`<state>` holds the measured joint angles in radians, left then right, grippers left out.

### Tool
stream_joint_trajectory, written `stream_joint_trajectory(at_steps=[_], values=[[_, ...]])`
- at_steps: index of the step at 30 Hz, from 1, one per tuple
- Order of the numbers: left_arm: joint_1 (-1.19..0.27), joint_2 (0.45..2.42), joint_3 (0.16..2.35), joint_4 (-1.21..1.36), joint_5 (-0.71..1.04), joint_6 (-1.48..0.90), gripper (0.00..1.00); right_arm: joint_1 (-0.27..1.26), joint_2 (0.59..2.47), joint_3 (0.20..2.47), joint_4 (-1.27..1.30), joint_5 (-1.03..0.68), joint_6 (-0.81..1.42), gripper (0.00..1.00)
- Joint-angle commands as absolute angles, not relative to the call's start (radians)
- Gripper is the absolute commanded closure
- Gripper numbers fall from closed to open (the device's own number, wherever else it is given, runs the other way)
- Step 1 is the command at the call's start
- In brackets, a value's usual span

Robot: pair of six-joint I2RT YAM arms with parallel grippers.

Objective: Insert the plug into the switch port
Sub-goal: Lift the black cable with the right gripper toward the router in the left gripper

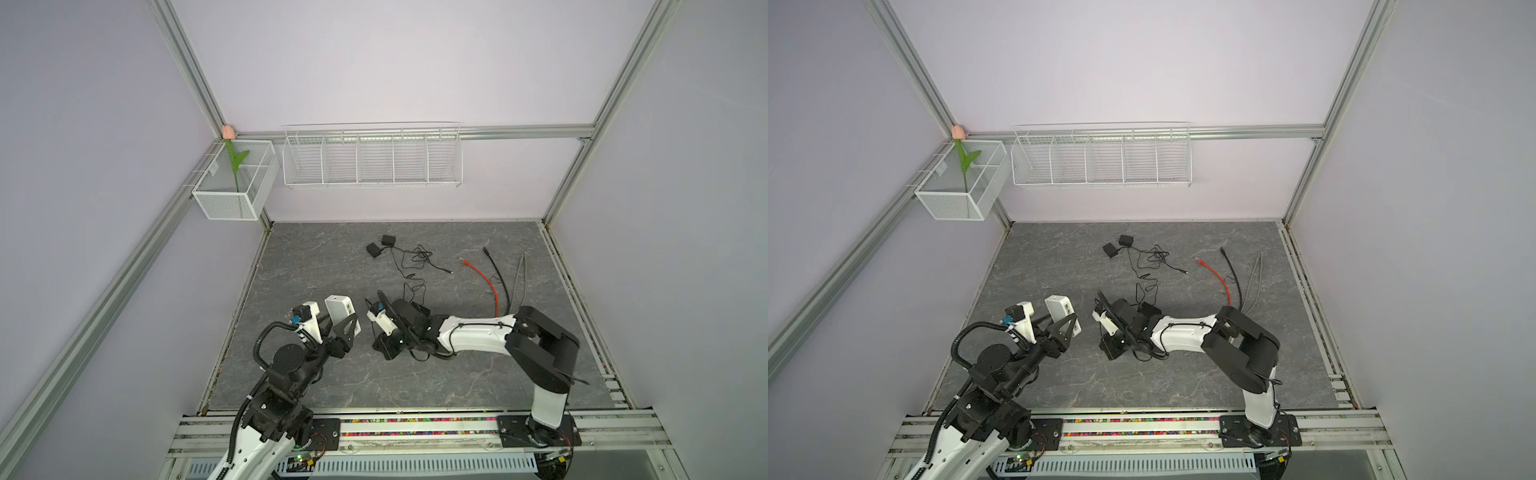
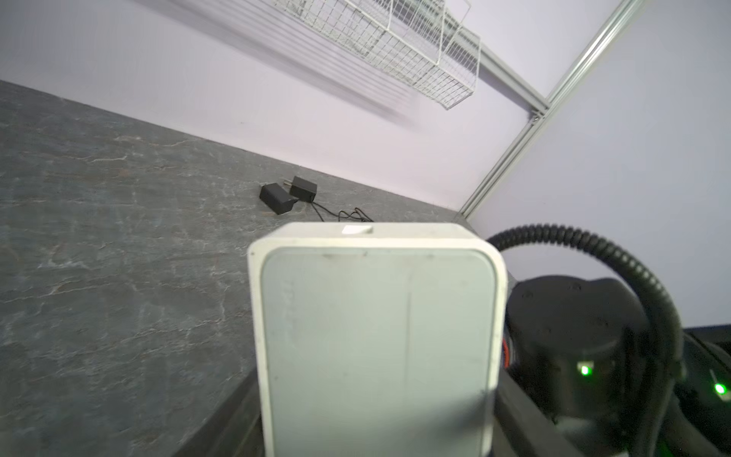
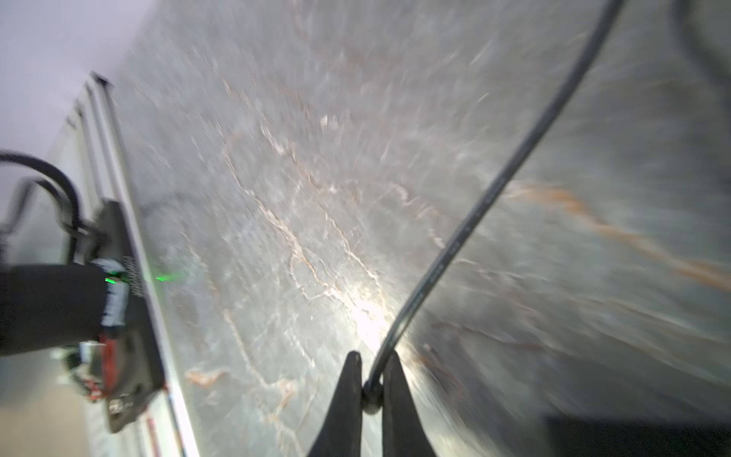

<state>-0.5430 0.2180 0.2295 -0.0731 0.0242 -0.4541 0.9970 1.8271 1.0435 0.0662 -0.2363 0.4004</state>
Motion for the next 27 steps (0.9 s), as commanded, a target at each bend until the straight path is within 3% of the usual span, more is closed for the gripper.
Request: stream_joint_trajectory(at_steps=[1, 9, 14, 21, 27], values=[[-0.537, 0.225, 0.209, 0.074, 0.177, -0.401, 1.00, 0.932, 1.700, 1.005, 0.168, -0.327, 0.434, 0.93], [-0.619, 0.374, 0.087, 0.310, 0.368, -0.362, 1.00, 0.831, 1.411, 0.917, 0.198, -0.343, 0.419, 0.93], [-0.774, 0.488, 0.055, 0.453, 0.302, -0.235, 1.00, 0.831, 1.272, 0.885, 0.202, -0.342, 0.399, 0.93], [-0.827, 0.593, 0.043, 0.603, 0.305, -0.088, 1.00, 0.868, 1.215, 0.823, 0.249, -0.401, 0.398, 0.93], [-0.827, 0.617, 0.057, 0.614, 0.283, -0.014, 1.00, 0.951, 1.204, 0.814, 0.231, -0.342, 0.349, 0.93]])
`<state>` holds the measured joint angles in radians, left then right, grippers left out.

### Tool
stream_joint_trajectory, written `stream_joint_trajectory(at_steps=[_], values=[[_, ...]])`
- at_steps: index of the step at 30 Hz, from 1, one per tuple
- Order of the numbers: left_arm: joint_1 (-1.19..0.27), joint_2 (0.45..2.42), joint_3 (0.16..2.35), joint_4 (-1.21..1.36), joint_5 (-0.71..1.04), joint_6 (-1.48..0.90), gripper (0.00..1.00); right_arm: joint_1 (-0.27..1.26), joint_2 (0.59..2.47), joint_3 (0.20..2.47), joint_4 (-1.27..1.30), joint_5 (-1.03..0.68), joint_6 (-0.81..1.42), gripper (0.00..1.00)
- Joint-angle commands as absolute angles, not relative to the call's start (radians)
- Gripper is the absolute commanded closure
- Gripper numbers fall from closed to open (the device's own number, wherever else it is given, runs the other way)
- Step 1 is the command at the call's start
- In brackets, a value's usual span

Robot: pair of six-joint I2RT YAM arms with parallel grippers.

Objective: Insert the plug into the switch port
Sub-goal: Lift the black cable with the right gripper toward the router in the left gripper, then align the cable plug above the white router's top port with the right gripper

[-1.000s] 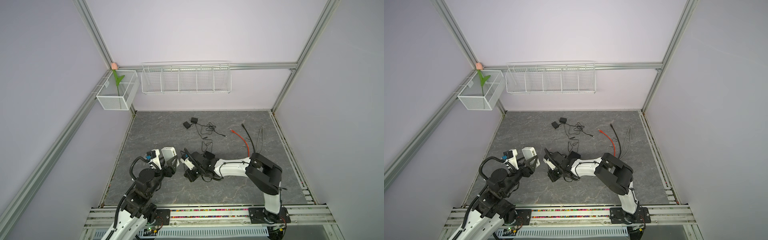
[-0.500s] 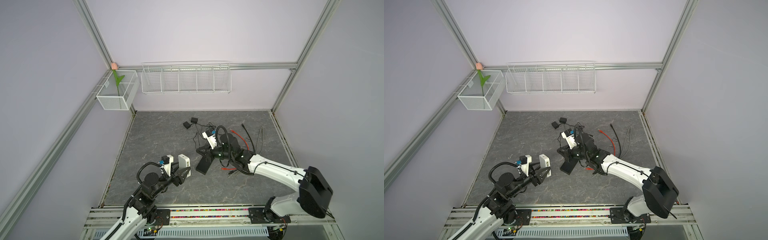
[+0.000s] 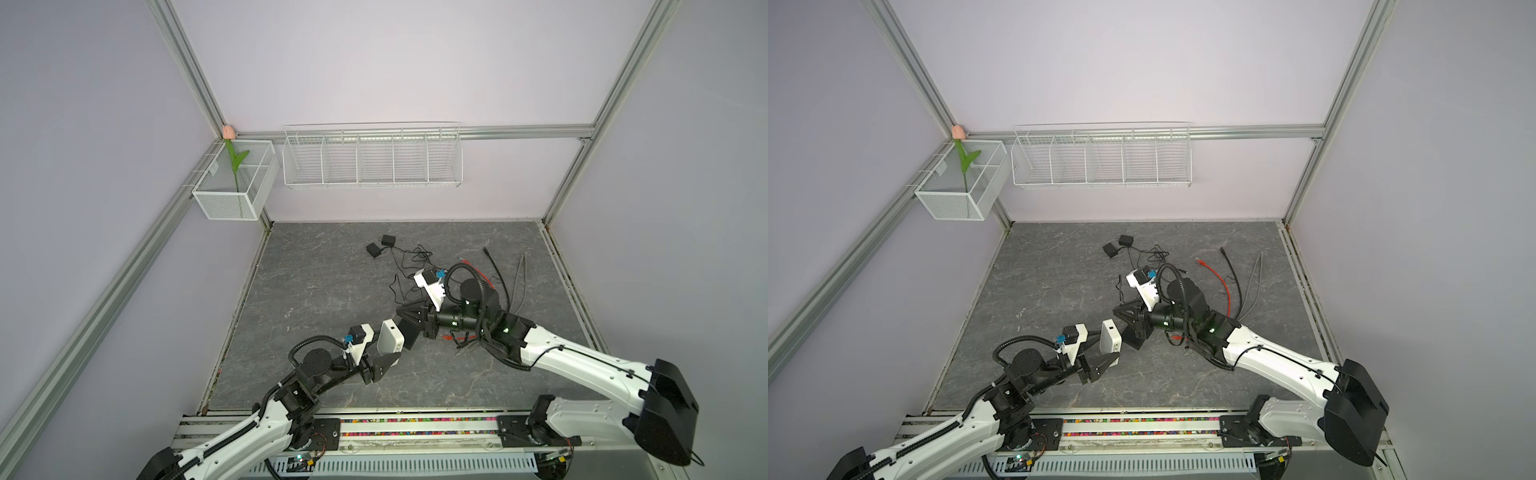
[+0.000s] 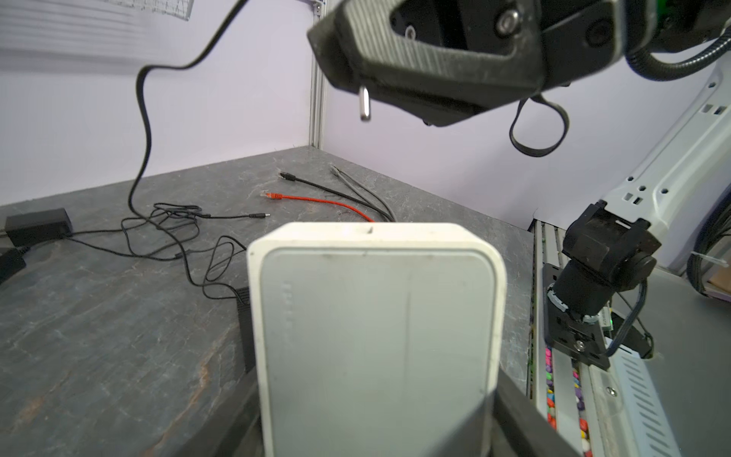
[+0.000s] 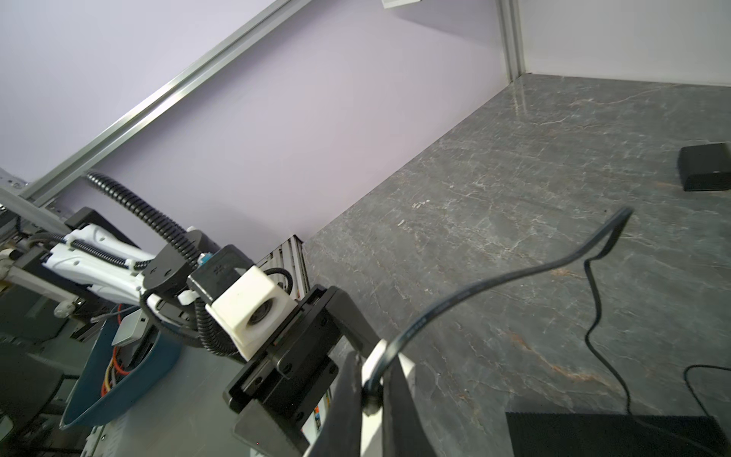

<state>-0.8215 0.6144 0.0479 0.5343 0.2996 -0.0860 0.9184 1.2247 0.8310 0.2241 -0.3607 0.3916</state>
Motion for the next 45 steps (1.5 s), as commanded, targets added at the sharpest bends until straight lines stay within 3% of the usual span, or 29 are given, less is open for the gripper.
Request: stream_joint_trajectory(at_steps=[1, 45], values=[[-0.828, 0.621, 0.059, 0.621, 0.286, -0.015, 1.00, 0.961, 1.205, 0.815, 0.221, -0.328, 0.339, 0.93], [-0.861, 0.506, 0.083, 0.565, 0.247, 0.000, 1.00, 1.089, 1.234, 0.824, 0.126, -0.151, 0.236, 0.93]])
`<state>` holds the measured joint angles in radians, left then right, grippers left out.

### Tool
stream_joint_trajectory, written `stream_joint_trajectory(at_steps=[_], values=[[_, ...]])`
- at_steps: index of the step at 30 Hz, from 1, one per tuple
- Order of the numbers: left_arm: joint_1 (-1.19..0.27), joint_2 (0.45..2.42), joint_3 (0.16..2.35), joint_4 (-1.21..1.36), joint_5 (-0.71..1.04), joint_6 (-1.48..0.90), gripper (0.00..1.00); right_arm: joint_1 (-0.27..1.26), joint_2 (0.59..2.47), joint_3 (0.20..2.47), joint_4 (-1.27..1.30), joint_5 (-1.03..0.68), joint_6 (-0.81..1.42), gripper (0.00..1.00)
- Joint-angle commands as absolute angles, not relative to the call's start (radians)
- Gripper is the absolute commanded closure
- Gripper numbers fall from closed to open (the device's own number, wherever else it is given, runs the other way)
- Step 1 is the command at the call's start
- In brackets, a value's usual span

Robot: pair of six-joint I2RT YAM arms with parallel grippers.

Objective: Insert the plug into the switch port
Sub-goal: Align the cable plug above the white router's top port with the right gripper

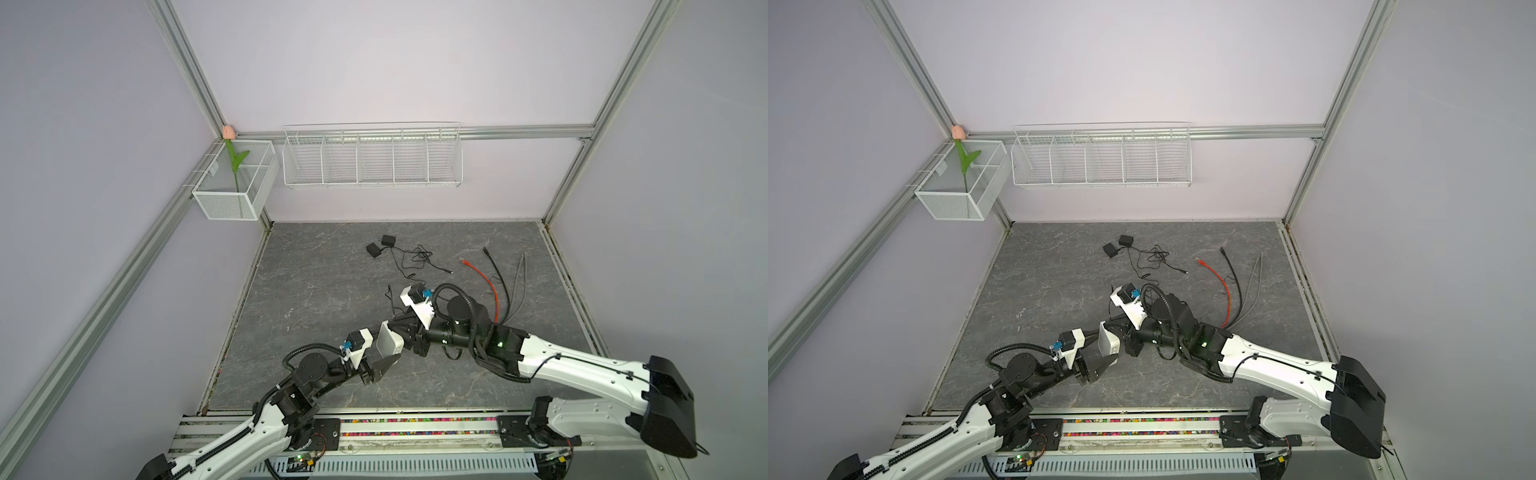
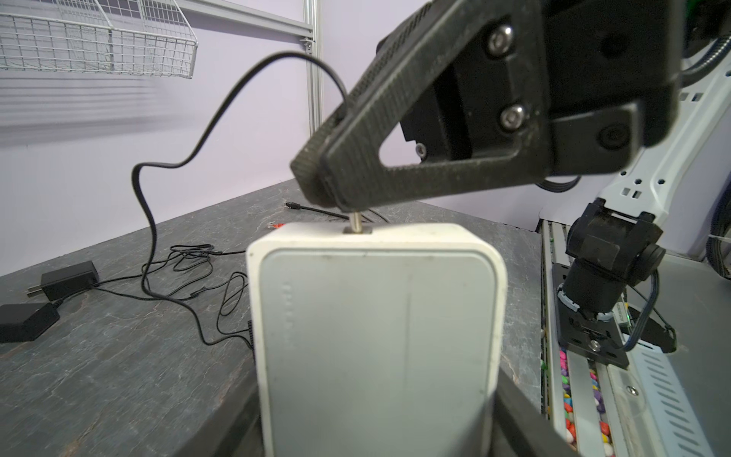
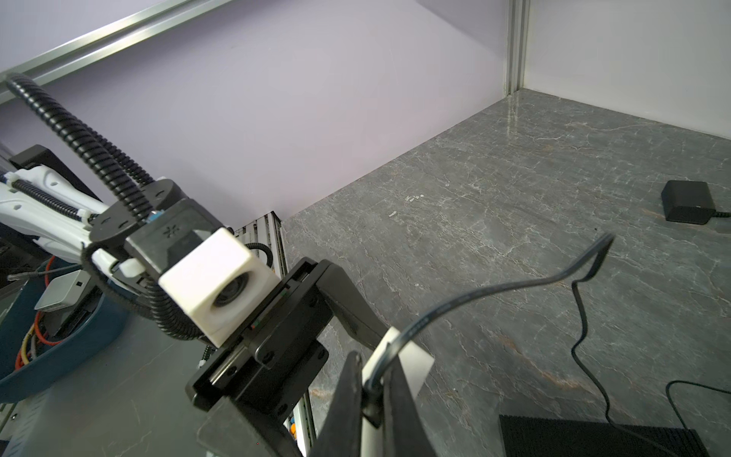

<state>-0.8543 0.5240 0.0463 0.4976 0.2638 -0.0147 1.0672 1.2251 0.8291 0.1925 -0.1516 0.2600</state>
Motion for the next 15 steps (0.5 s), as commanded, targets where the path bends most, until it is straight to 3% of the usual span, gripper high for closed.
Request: stream_joint_trajectory(at_steps=[1, 15], values=[[-0.861, 0.507, 0.085, 0.566, 0.246, 0.000, 1.00, 1.092, 1.238, 0.826, 0.124, -0.140, 0.235, 0.93], [-0.872, 0.481, 0.110, 0.574, 0.205, -0.024, 1.00, 1.166, 1.332, 0.845, 0.113, -0.029, 0.220, 0.93]])
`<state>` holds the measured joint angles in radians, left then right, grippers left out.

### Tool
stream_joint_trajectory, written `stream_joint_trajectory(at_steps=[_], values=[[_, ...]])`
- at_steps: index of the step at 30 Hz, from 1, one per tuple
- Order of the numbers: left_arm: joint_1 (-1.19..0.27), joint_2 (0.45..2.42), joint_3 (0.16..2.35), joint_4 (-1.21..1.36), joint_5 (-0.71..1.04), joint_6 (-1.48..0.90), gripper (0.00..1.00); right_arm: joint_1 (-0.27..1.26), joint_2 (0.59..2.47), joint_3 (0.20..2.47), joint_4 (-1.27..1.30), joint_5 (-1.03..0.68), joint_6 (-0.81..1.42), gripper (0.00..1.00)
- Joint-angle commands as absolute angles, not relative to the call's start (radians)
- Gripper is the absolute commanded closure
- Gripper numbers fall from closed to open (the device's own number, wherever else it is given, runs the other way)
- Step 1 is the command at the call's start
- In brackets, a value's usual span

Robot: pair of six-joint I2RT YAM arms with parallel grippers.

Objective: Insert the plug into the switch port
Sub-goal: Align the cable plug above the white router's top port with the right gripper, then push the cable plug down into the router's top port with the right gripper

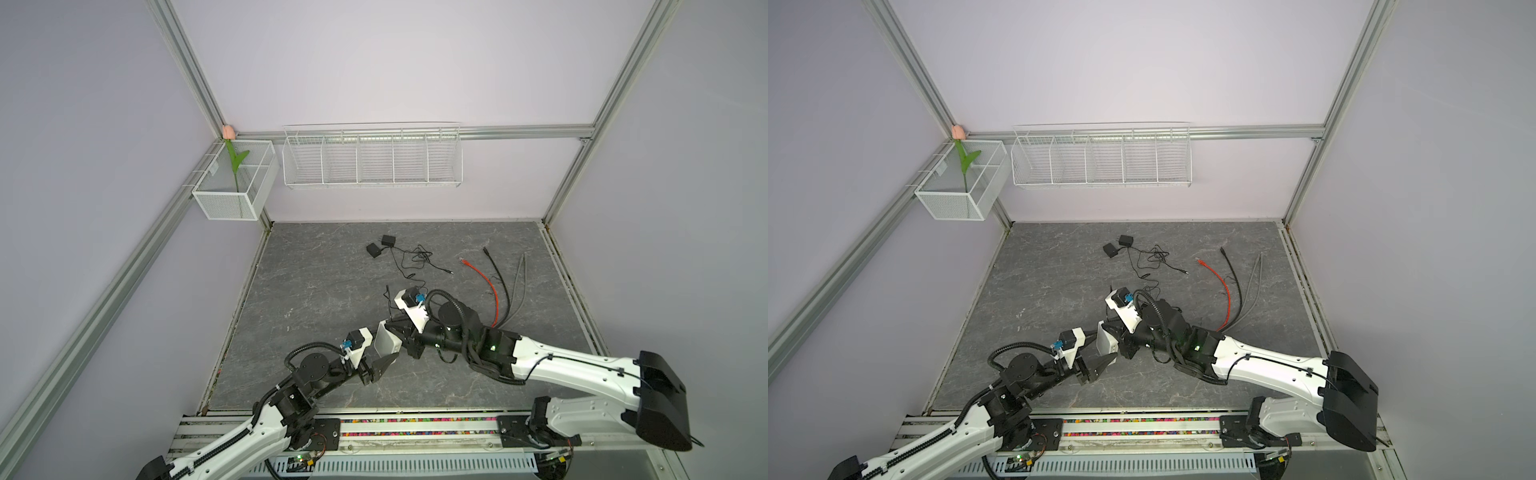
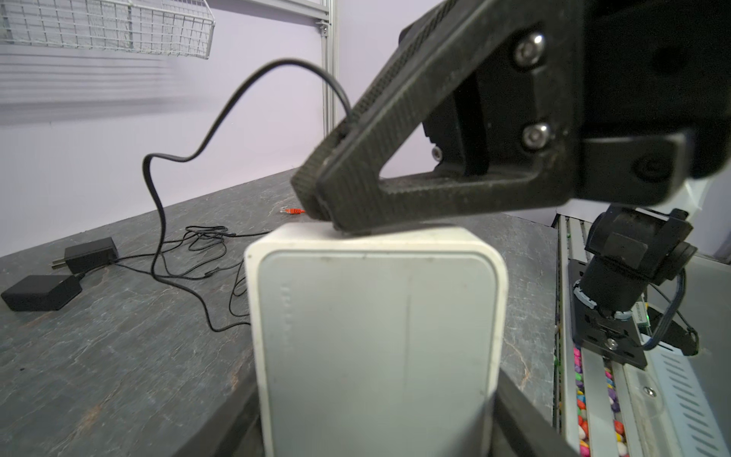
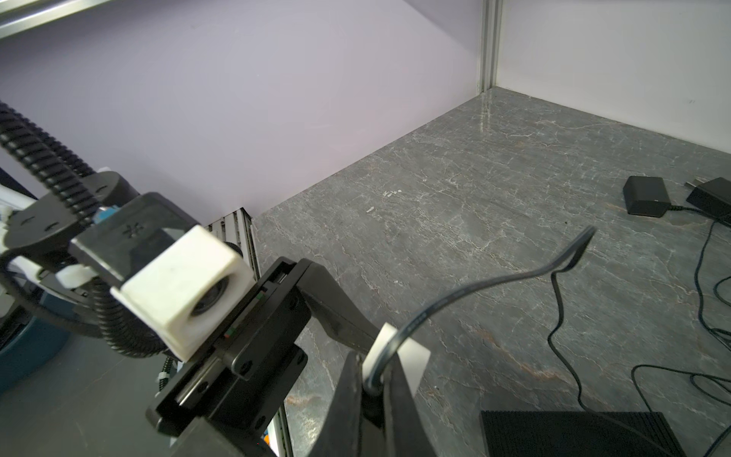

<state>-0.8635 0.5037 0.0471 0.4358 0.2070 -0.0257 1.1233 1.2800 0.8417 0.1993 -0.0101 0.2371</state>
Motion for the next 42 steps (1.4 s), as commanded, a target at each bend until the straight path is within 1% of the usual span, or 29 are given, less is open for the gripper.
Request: stream_joint_trajectory(at_steps=[1, 5, 8, 10, 12, 14, 20, 22, 27, 30, 34, 42], values=[[-0.872, 0.477, 0.110, 0.573, 0.197, -0.024, 1.00, 1.169, 1.338, 0.847, 0.111, -0.026, 0.221, 0.93], [-0.873, 0.459, 0.112, 0.557, 0.175, -0.026, 1.00, 1.170, 1.346, 0.852, 0.090, -0.013, 0.226, 0.92], [-0.873, 0.460, 0.112, 0.533, 0.175, -0.029, 1.00, 1.171, 1.329, 0.865, 0.067, -0.015, 0.223, 0.86], [-0.872, 0.465, 0.100, 0.527, 0.174, -0.036, 1.00, 1.171, 1.310, 0.887, 0.035, -0.017, 0.210, 0.79], [-0.872, 0.463, 0.085, 0.528, 0.167, -0.043, 1.00, 1.170, 1.290, 0.935, -0.015, -0.020, 0.189, 0.68], [-0.873, 0.461, 0.069, 0.529, 0.161, -0.053, 1.00, 1.169, 1.266, 0.970, -0.059, -0.028, 0.164, 0.61], [-0.873, 0.453, 0.058, 0.502, 0.147, -0.064, 1.00, 1.158, 1.179, 0.975, -0.073, -0.050, 0.156, 0.48], [-0.872, 0.449, 0.056, 0.498, 0.149, -0.066, 1.00, 1.138, 1.152, 0.960, -0.072, -0.040, 0.175, 0.45], [-0.872, 0.445, 0.060, 0.486, 0.153, -0.066, 1.00, 1.085, 1.108, 0.925, -0.049, -0.080, 0.229, 0.47], [-0.871, 0.445, 0.062, 0.486, 0.155, -0.067, 1.00, 1.054, 1.103, 0.921, -0.044, -0.100, 0.255, 0.51], [-0.873, 0.446, 0.066, 0.485, 0.156, -0.073, 1.00, 1.025, 1.128, 0.928, -0.022, -0.160, 0.273, 0.57], [-0.873, 0.445, 0.072, 0.474, 0.156, -0.077, 1.00, 1.011, 1.213, 0.958, 0.027, -0.231, 0.288, 0.60]])
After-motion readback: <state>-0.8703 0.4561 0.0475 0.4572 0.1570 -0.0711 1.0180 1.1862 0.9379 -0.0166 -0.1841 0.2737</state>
